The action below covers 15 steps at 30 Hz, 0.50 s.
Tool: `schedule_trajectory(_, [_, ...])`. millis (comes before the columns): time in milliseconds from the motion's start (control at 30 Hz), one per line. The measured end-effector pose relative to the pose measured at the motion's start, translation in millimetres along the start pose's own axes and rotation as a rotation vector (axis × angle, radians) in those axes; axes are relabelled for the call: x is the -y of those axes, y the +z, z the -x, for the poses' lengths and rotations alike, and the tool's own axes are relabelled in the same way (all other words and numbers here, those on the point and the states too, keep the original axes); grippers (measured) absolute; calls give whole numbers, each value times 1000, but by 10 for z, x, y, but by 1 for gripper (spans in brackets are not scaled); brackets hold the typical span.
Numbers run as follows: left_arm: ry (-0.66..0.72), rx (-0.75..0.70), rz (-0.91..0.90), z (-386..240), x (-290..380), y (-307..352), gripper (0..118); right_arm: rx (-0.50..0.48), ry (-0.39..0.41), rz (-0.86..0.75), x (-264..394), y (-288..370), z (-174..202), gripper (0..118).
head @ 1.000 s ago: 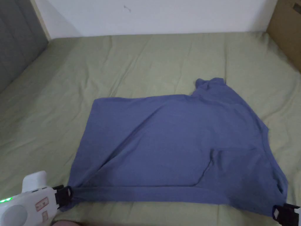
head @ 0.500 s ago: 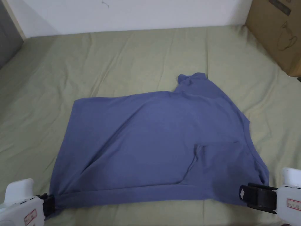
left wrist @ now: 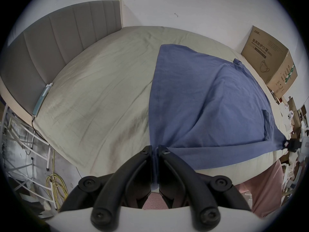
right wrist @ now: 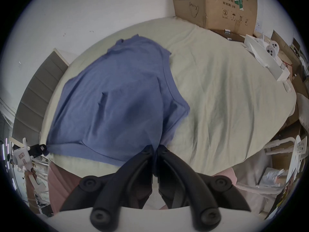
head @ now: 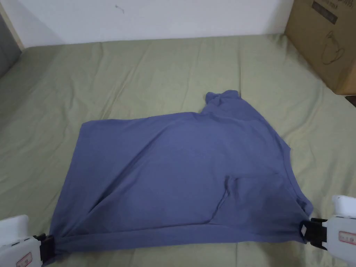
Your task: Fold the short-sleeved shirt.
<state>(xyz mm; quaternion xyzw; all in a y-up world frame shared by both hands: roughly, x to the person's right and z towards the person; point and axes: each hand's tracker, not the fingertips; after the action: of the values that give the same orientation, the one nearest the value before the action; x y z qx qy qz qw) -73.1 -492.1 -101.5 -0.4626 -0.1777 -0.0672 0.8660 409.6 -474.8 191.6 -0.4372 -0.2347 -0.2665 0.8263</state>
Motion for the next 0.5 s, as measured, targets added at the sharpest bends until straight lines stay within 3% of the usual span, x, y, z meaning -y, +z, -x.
schedule_trajectory(200, [-20,-2,-8,-55,-363,67,6,-47,-62,-74,-545,-12,7,4])
schedule_trajectory(433, [-79,-15,16,-218,-1148,-441,6,-64,-96,-74,-1359,-678,53,4])
schedule_trajectory(500, [-94,-51,28,-304,-1305,-652,14,-22,-116,-26,-1545,-954,69,5])
